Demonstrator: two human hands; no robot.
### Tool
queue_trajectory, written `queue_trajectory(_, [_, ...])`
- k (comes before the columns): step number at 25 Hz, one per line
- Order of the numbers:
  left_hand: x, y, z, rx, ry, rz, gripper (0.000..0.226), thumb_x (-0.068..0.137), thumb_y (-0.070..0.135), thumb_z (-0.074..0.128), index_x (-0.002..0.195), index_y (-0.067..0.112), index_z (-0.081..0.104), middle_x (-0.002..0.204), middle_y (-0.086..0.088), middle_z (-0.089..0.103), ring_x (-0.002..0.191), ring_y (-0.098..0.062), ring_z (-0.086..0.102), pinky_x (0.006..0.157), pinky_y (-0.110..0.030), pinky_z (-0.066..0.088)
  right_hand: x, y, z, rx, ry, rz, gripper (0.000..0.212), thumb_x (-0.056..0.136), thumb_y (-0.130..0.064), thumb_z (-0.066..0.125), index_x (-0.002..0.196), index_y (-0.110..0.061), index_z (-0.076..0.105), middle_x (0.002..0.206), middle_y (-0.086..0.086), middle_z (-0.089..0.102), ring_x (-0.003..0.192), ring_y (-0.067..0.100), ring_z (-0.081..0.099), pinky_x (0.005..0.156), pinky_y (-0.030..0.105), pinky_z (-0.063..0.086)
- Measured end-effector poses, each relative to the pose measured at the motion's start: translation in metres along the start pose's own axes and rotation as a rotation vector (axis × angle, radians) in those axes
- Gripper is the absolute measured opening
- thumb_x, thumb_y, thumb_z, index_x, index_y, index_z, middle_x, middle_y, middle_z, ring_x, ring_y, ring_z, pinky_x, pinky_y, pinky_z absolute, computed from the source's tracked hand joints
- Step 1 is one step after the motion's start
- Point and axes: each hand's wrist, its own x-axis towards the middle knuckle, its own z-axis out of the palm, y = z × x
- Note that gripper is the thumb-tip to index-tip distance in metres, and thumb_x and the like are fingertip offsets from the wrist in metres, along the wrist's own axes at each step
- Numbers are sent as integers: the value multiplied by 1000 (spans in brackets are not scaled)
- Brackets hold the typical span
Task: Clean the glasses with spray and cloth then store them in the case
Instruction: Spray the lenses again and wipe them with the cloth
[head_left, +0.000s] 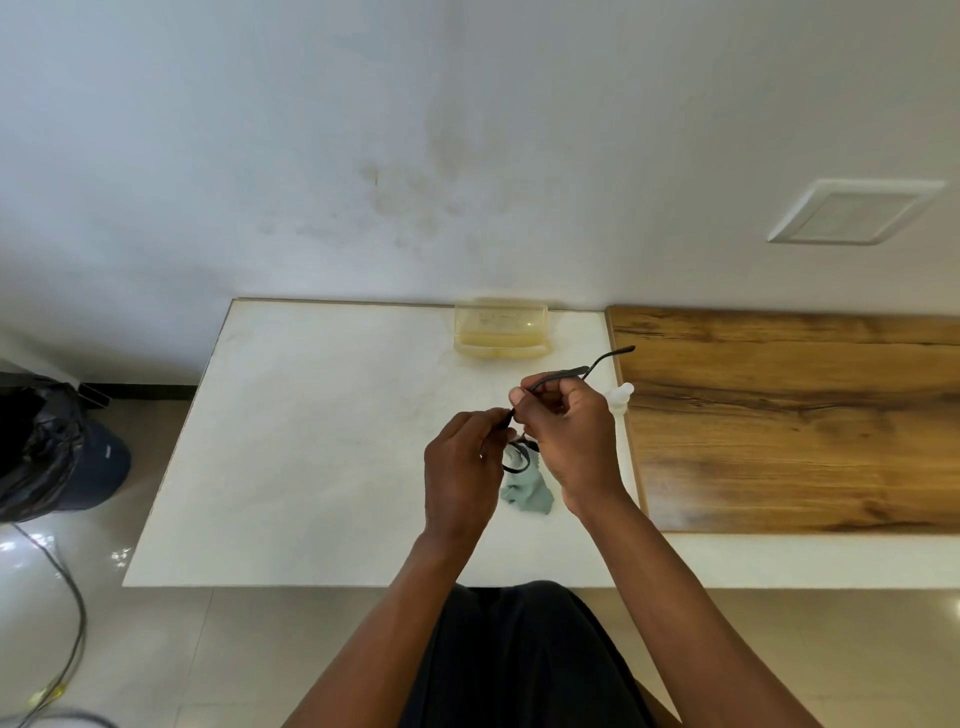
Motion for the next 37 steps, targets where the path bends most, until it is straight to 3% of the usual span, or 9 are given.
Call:
queue_trajectory(6, [7,-4,-3,41,60,-45,13,79,-4,66,90,3,69,85,-5,68,75,2,53,67,-1,40,2,17,-11,53,-36,13,16,82,-15,68,82,-29,63,77,-5,66,77,15,64,80,37,56])
queue_trajectory(9, [11,-10,-8,26,78,-94,11,81,-4,64,90,2,66,86,-6,66,73,5,55,66,-1,39,11,39,-25,-3,35,87,9,82,-21,67,74,-23,64,68,-4,65,70,15,62,75,39,53])
queue_trajectory(13, [15,-16,-13,13,78,-153,8,83,-2,63,91,2,64,88,-5,65,76,6,56,66,-1,39,34,76,-41,-12,190,285,25,74,-25,75,64,-17,53,62,1,59,64,22,56,69,39,49])
queue_trajectory(15, [18,-18,-15,17,81,-166,8,83,-1,63,90,2,63,89,-3,65,78,6,55,68,1,37,46,93,-48,-84,296,336,26,73,-25,76,72,-14,52,75,4,60,75,26,57,68,34,44])
queue_trajectory(18, [21,-21,-16,18,87,-180,7,84,1,63,91,4,62,90,-1,64,81,6,54,69,2,36,61,109,-54,-226,379,371,40,73,-24,76,102,-8,53,104,11,59,98,29,56,74,32,42])
queue_trajectory(21, [22,-22,-17,13,87,-181,7,84,2,62,91,5,62,90,1,64,82,6,54,69,2,35,76,123,-56,-342,269,341,61,73,-26,77,123,-9,47,125,13,53,111,31,52,84,35,44])
queue_trajectory(24, [23,-24,-16,14,88,-180,7,84,2,62,90,5,61,89,2,63,81,5,54,69,1,36,87,130,-56,-378,173,304,66,74,-26,76,130,-12,44,130,13,50,117,32,48,93,39,42])
queue_trajectory(34, [23,-29,-17,-8,66,-205,6,85,2,62,89,6,61,86,2,64,76,9,57,66,1,36,75,127,-59,-255,142,223,53,85,-21,65,132,-14,42,121,9,56,110,27,52,91,36,42])
queue_trajectory(37, [23,-28,-14,-16,55,-216,6,85,2,61,89,7,60,86,0,64,77,4,57,67,1,36,60,118,-56,-145,127,226,38,85,-16,60,121,-14,47,103,6,57,95,22,53,77,31,43])
